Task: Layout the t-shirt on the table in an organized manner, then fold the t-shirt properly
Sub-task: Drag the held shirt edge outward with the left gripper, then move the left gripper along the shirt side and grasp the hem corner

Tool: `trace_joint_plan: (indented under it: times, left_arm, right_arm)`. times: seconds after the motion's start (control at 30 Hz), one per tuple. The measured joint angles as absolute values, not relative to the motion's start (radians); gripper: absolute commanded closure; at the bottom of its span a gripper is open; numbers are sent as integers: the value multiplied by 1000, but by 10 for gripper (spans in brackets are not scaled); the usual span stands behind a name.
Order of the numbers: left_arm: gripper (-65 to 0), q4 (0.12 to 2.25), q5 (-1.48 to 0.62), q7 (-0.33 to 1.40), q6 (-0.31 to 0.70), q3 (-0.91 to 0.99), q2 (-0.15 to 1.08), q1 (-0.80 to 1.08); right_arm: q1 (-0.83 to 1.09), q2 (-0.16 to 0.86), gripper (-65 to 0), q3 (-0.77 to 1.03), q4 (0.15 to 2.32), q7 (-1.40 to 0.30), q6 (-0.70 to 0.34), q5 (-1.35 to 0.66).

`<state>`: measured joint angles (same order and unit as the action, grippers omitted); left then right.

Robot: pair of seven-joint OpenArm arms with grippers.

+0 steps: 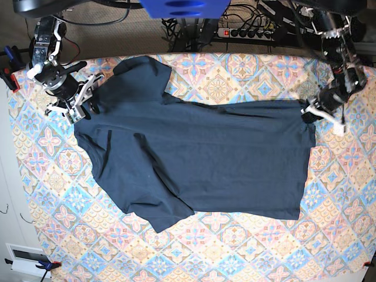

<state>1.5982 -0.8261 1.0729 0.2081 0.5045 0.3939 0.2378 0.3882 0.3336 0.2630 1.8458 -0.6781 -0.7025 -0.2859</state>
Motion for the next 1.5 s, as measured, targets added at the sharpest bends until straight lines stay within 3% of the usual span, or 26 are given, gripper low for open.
trace_joint_plan:
  times: [0.33,0.7,0.87,1.07,1.3,1.5]
  left_arm:
    - [0,1871,-1053,1062,209,618,409,508]
    - [0,1806,-823,1064,213,606,449,609]
    - [-162,1785,-823,1157,213,467,544,607]
    - [-259,1816,-835,1164,214,422,613,609]
    - [-292,1812,-1119,1179,214,570,671,612]
    - [-293,1706,-1190,1185,204,817,603,499]
  right_arm:
    - [388,334,-157,262,1846,-678,-702,-286]
    - [387,333,-157,259,1846,-679,-702,-288]
    - [388,333,-157,259,1846,-681,-699,-286]
    - [388,334,-157,258,1846,-682,-699,-286]
    - [385,335,-157,173,1846,-679,-703,-288]
    - [383,338,-157,136,1846,-678,-695,-278]
